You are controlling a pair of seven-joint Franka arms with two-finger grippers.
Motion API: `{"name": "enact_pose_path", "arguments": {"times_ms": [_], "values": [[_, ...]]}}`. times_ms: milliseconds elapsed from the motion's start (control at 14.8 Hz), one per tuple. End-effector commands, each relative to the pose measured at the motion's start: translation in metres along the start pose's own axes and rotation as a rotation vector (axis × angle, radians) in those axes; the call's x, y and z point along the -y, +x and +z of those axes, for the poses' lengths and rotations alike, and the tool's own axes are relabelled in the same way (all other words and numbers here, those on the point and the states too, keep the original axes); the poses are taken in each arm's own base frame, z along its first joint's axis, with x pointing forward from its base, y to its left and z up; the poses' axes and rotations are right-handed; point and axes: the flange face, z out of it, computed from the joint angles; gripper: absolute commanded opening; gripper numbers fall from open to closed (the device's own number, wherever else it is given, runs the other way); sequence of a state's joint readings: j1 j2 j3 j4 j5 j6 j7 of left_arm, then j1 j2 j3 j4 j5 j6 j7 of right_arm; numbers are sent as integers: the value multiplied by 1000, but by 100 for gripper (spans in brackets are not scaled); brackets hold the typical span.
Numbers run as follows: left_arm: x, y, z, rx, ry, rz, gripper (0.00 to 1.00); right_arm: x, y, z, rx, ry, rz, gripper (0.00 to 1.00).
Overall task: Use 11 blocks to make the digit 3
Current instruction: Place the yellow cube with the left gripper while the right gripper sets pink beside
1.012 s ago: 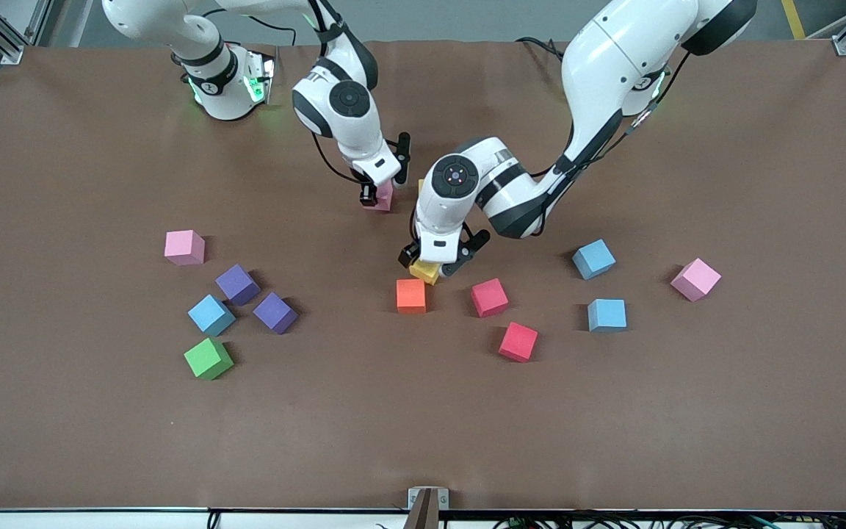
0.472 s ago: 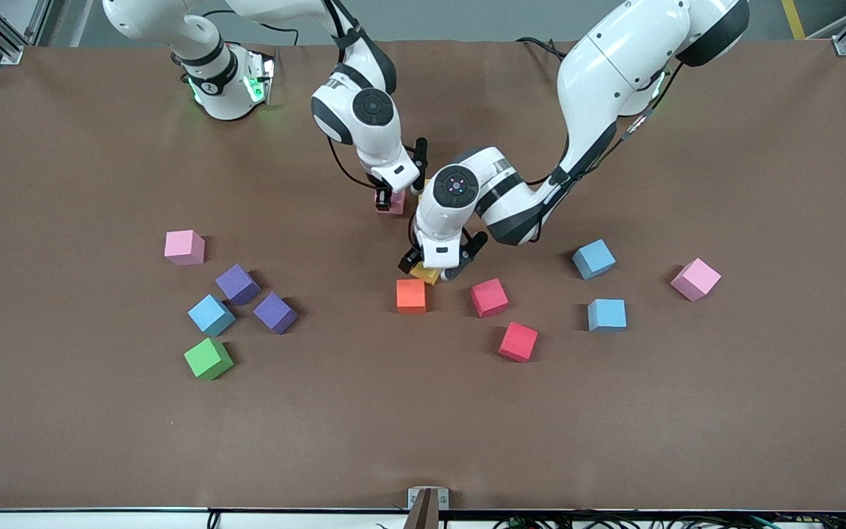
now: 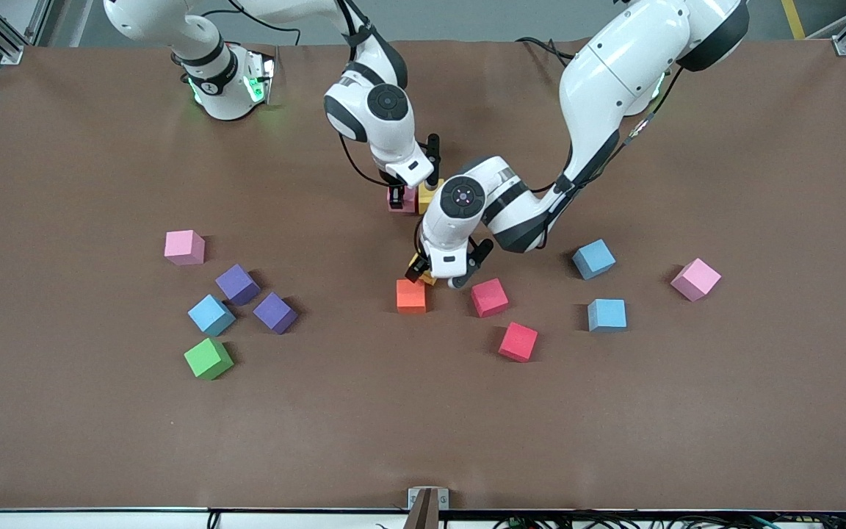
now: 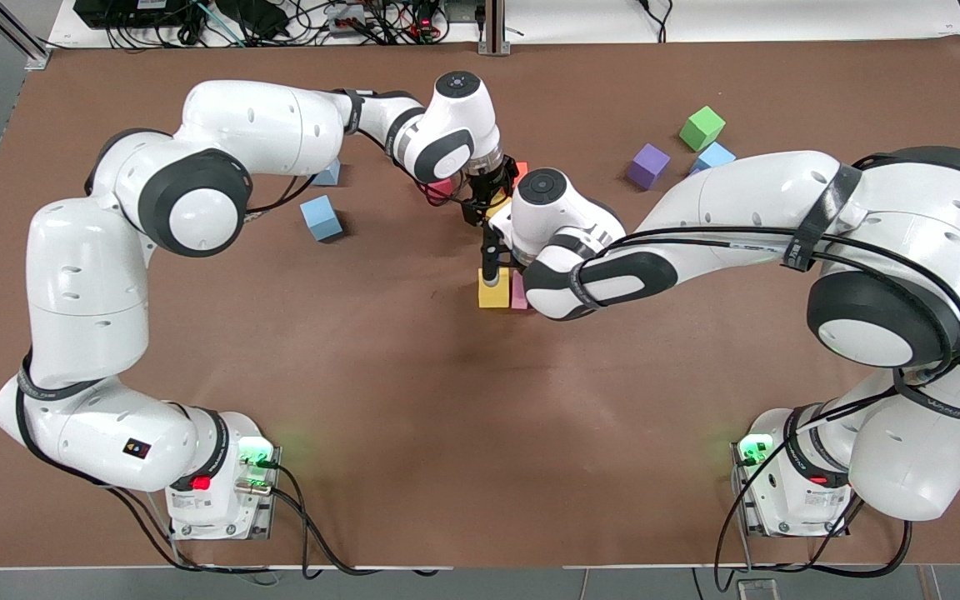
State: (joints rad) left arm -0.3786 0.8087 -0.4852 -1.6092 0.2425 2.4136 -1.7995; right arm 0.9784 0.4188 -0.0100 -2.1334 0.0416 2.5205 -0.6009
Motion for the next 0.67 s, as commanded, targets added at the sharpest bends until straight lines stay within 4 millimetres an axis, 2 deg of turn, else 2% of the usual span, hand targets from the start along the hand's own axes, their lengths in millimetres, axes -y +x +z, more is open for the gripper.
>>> {"name": "enact_pose_path", "arguments": {"times_ms": [0, 135, 270, 337, 405, 540, 607], "values": [[-5, 2, 6, 18, -19, -18, 82, 13, 14, 27, 16, 11, 19, 20], [-4, 1, 5, 17, -22, -27, 60, 13, 14, 27, 16, 8, 14, 20], [-6, 6, 0, 15, -26, -75, 32, 12, 14, 28, 21, 9, 14, 20], [-6, 8, -2, 12, -26, -93, 23, 12, 13, 29, 22, 10, 14, 20], [-7, 16, -10, 7, -30, -141, 18, 12, 13, 30, 22, 10, 15, 20], [1, 33, -23, -8, -28, -242, 20, 11, 12, 29, 22, 9, 18, 20], [6, 31, -30, -14, -27, -258, 20, 10, 12, 30, 25, 11, 20, 25]]}}
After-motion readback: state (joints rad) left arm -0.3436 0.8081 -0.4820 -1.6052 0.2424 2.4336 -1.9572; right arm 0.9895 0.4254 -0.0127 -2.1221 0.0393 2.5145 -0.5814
